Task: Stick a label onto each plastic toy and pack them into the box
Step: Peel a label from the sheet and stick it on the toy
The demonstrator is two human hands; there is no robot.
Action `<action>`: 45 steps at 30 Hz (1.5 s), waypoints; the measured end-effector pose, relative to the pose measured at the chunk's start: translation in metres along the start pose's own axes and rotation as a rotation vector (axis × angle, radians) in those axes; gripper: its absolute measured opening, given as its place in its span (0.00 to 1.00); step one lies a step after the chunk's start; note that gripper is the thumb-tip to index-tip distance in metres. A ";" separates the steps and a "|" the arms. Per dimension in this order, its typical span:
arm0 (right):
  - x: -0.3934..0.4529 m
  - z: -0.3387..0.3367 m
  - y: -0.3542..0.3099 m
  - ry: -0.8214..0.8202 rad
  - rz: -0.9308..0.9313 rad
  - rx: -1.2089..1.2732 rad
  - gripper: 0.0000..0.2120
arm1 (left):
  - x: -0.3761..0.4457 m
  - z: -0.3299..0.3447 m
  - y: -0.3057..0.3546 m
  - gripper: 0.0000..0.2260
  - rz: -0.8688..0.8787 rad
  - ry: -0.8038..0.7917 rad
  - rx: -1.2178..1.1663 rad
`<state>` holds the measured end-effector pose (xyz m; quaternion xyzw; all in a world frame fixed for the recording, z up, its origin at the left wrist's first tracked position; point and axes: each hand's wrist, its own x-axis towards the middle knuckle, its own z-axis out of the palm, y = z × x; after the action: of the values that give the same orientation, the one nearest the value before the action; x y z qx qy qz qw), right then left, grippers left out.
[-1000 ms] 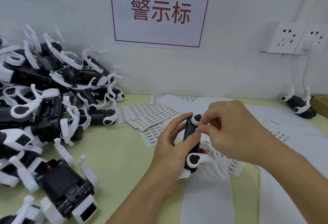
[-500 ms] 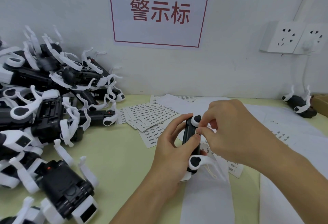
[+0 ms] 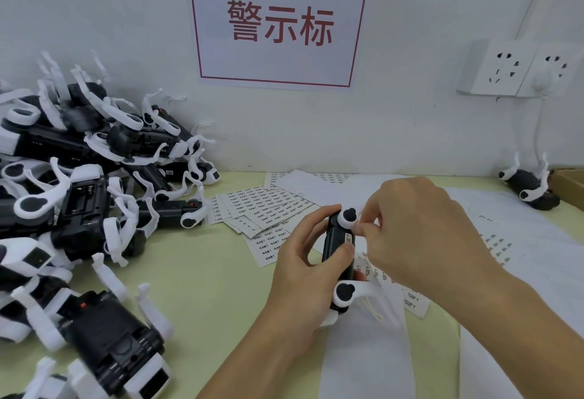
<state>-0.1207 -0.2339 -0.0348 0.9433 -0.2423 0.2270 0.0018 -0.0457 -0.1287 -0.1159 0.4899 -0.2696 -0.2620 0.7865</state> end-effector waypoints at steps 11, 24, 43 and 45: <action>0.009 -0.019 0.033 -0.307 -0.245 0.480 0.14 | 0.005 -0.002 0.004 0.19 -0.139 0.086 -0.129; 0.001 -0.015 0.020 -0.443 -0.302 0.222 0.32 | 0.006 -0.004 0.005 0.23 -0.181 0.063 -0.247; 0.001 -0.006 0.022 -0.454 -0.283 0.324 0.30 | 0.006 -0.002 0.008 0.24 -0.209 0.107 -0.304; 0.003 -0.008 0.024 -0.455 -0.279 0.392 0.27 | 0.005 -0.001 0.009 0.25 -0.199 0.085 -0.298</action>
<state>-0.1332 -0.2557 -0.0288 0.9762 -0.0568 0.0506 -0.2030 -0.0396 -0.1280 -0.1073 0.4031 -0.1444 -0.3547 0.8312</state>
